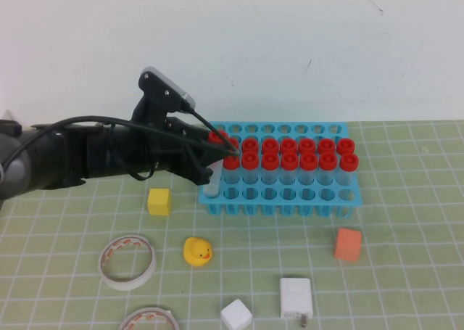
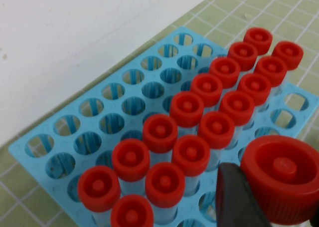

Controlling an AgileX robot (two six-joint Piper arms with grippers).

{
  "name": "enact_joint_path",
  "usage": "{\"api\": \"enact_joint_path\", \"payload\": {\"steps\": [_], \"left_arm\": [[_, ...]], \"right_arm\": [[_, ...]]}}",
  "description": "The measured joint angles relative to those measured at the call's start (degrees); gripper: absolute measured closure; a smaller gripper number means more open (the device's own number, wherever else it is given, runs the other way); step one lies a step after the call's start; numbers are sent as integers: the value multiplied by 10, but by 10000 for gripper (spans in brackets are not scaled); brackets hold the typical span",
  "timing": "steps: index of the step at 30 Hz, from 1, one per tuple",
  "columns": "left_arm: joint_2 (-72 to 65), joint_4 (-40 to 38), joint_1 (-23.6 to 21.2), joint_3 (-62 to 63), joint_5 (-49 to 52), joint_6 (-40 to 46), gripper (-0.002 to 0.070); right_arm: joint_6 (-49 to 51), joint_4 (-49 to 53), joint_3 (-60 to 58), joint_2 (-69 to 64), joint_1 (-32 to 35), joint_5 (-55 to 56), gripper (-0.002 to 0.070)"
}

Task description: Place the test tubes

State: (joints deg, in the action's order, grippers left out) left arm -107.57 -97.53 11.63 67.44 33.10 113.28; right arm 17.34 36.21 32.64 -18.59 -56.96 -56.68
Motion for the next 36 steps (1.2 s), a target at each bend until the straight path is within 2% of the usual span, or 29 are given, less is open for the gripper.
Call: {"api": "enact_joint_path", "payload": {"steps": [6, 13, 17, 20, 23, 27, 29, 31, 36], "left_arm": [[24, 0, 8, 0, -14, -20, 409], [64, -1, 35, 0, -118, -48, 409], [81, -2, 39, 0, -163, -88, 409], [96, 3, 39, 0, -212, -164, 410], [104, 102, 38, 1, -245, -314, 409], [111, 426, 50, 2, -297, -686, 409], [117, 546, 61, 2, -303, -832, 410], [123, 637, 81, 2, -307, -913, 410], [124, 660, 90, 2, -317, -942, 410]], "right_arm": [[0, 0, 0, 0, 0, -1, 674], [2, 0, 0, 0, 0, -1, 675], [2, 0, 0, 0, 0, -1, 675], [2, 0, 0, 0, 0, -2, 675], [2, 0, 0, 0, 0, -3, 675], [2, 0, 0, 0, 0, -3, 675], [2, 0, 0, 0, 0, -3, 675], [2, 0, 0, 0, 0, -3, 675], [2, 0, 0, 0, 0, -3, 675]]}}
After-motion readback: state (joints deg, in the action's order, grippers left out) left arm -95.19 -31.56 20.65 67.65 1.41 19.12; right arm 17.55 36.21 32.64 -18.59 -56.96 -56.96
